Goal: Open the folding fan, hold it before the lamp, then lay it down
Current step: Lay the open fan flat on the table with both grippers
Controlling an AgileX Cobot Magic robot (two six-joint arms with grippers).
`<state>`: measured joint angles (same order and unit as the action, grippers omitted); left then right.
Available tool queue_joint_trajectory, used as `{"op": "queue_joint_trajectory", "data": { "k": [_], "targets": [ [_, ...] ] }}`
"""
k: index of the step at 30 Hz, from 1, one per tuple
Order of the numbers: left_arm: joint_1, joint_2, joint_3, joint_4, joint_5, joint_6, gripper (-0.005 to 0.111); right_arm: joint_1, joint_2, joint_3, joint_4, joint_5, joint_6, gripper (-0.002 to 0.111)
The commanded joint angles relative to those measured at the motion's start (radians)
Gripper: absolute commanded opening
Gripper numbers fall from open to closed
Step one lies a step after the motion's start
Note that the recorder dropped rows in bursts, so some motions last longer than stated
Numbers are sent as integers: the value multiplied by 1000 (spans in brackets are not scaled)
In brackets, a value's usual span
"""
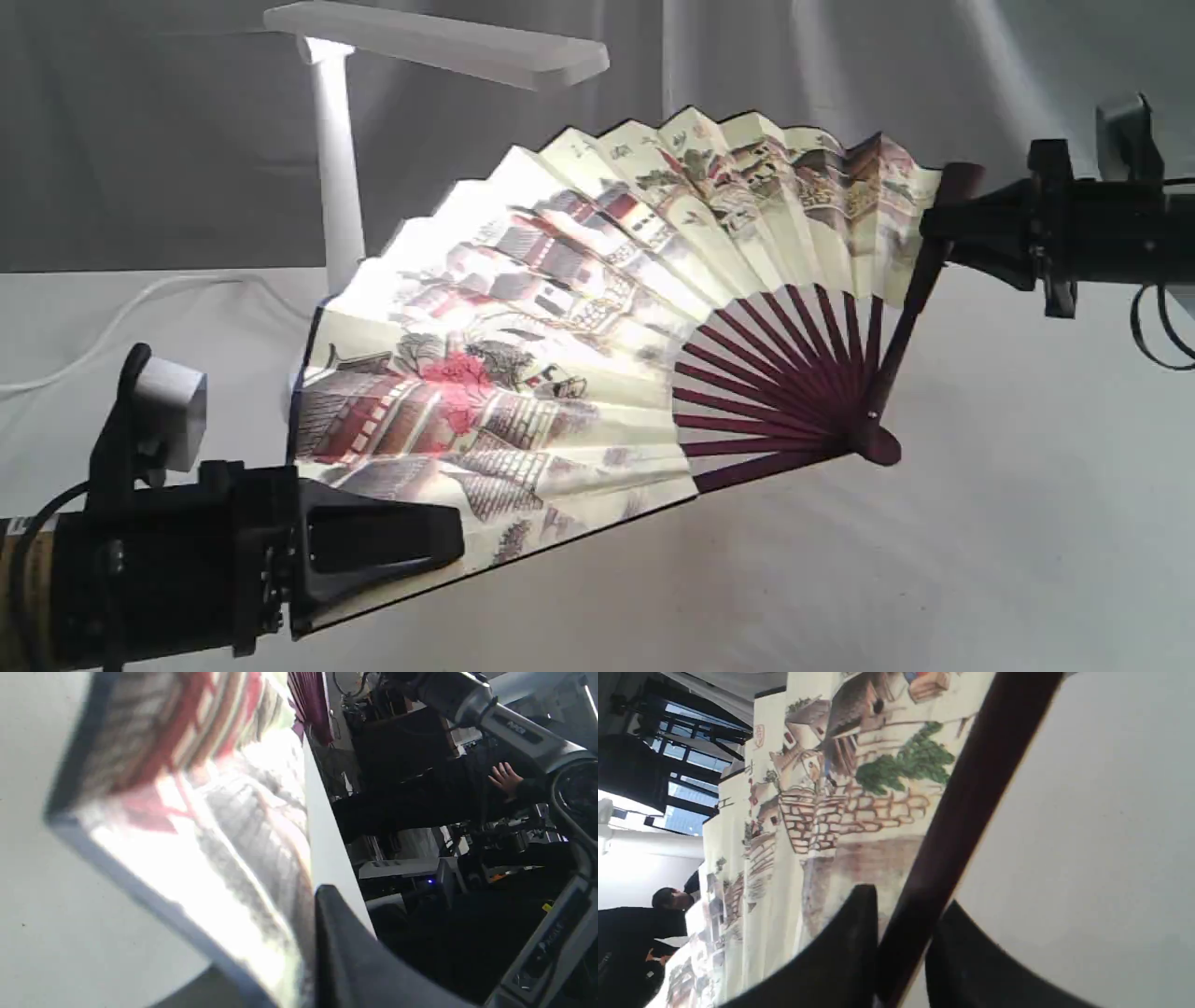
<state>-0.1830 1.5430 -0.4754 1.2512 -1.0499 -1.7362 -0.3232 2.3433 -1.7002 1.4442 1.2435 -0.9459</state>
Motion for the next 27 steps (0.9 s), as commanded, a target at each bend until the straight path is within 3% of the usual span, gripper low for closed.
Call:
{"op": "queue_joint_trajectory", "data": {
  "k": [1, 7, 16, 23, 27],
  "targets": [
    [-2, 46, -31, -96, -99, 77, 0, -51, 2, 56, -87, -22, -131, 0],
    [-2, 177, -35, -171, -127, 175, 0, -111, 2, 149, -83, -22, -193, 0],
    [-2, 410, -168, -169, -171, 194, 0, -95, 2, 158, -159, -45, -196, 0],
    [-2, 548, -183, -233, -171, 254, 0, -95, 2, 210, -187, -265, -143, 0],
    [-2, 594, -181, -276, -171, 290, 0, -95, 2, 220, -191, -298, -110, 0]
  ]
}}
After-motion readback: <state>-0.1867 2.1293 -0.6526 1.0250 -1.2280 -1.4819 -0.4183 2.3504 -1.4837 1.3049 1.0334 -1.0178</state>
